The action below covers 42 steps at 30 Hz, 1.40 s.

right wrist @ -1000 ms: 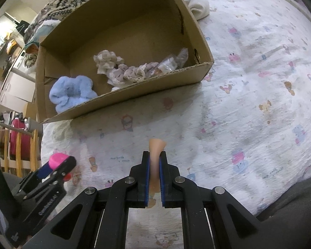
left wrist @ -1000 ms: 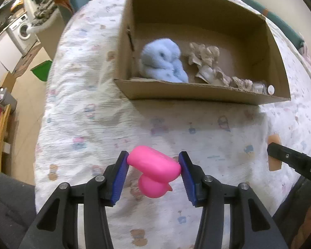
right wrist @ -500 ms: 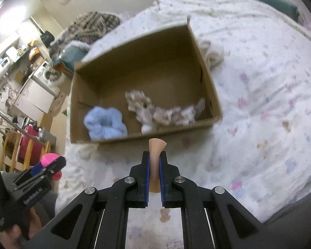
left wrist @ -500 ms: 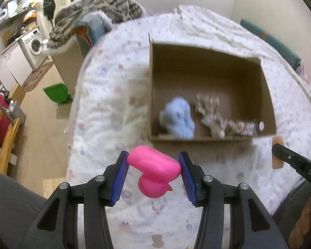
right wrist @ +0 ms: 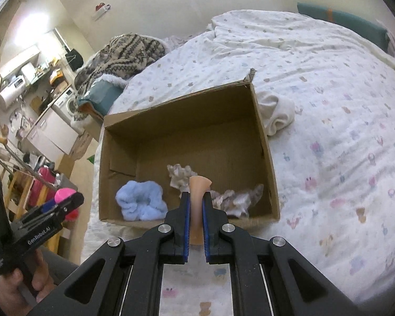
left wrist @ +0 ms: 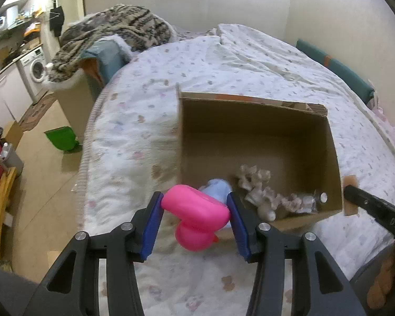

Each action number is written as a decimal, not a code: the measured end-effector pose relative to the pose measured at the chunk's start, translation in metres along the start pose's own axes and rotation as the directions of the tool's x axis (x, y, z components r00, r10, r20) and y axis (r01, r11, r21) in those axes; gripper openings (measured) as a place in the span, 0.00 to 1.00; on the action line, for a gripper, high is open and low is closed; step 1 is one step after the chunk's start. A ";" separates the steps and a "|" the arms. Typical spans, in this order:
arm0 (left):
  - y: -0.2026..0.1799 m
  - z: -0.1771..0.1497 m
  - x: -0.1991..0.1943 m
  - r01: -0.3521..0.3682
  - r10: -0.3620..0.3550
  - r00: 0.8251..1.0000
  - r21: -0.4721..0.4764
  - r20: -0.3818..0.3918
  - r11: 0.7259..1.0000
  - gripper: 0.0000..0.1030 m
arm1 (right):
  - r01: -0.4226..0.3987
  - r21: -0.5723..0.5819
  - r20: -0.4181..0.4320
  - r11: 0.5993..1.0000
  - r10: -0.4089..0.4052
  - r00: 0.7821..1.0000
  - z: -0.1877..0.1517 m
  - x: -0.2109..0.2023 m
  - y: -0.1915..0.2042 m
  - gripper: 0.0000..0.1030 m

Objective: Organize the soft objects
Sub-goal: 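Carry the pink cup and tan sponge into the box and open both grippers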

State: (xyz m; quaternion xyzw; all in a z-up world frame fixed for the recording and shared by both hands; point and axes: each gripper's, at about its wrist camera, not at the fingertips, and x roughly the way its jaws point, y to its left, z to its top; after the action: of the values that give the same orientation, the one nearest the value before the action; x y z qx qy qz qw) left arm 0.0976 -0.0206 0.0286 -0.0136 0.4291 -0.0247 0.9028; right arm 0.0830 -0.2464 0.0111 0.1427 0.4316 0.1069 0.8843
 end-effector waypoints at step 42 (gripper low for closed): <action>-0.036 -0.014 0.070 0.028 -0.026 0.999 0.088 -0.023 0.996 0.44 | 0.042 0.009 -0.167 0.999 -0.040 0.985 -0.010 0.079 -0.003 0.10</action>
State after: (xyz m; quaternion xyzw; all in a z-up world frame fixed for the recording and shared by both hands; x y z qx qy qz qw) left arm 0.1298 -0.0608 -0.0325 0.0207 0.4371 -0.0559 0.8974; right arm 0.1230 -0.2226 -0.0532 0.1299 0.5078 0.0973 0.8461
